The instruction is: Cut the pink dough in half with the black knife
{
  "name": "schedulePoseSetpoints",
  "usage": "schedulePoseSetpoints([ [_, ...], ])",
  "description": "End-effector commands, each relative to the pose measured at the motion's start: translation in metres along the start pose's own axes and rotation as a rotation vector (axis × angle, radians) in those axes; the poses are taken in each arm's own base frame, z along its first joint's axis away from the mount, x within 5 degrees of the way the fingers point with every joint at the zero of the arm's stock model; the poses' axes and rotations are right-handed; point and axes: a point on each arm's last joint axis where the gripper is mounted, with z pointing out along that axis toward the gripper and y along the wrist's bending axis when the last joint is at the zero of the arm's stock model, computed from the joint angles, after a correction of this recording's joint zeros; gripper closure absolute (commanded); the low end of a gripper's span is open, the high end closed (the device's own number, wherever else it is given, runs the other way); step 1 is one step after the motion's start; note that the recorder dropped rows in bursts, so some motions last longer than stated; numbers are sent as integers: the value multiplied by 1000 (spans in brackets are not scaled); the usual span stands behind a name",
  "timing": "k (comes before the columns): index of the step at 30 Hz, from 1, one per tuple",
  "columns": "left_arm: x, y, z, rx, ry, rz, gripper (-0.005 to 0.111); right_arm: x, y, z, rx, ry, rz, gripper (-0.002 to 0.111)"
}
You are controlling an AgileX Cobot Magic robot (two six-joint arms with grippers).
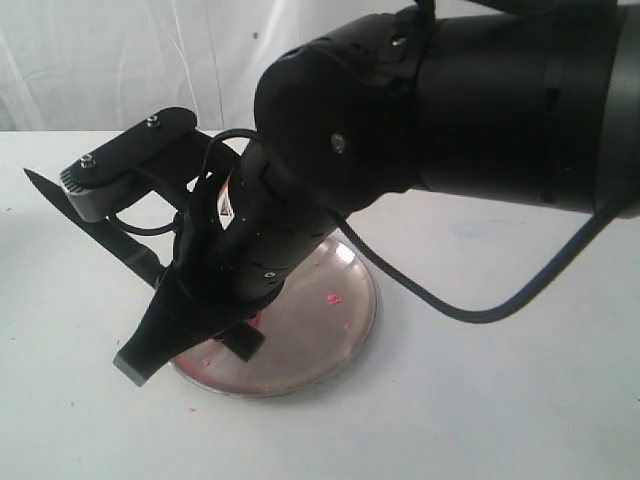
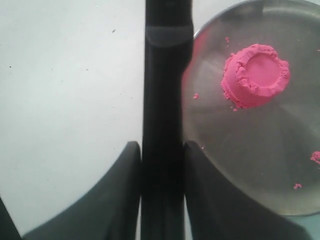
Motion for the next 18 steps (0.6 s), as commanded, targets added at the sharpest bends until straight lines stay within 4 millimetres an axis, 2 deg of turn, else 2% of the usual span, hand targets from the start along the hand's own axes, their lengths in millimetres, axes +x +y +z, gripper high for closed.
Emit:
schedulePoseSetpoints([
  [1,-15,6,-8,-29,-140,-330,102,1,-1,-5,7,-4,-2,108],
  [3,-10,7,-6,-50,-121,-453,102,2,-1,-6,6,4,-2,108],
  [6,14,12,-1,-161,-28,-666,102,1,-1,-7,8,0,-3,108],
  [9,68,22,-4,-502,218,-901,102,2,-1,-9,9,1,-11,108],
  [11,101,19,-10,-609,337,-899,102,2,-1,-9,8,7,-16,108],
  [15,160,-1,-20,-603,479,-932,107,2,-1,-10,8,5,-39,108],
  [18,187,-21,-23,-454,608,-916,107,2,-1,-11,8,4,-39,108],
])
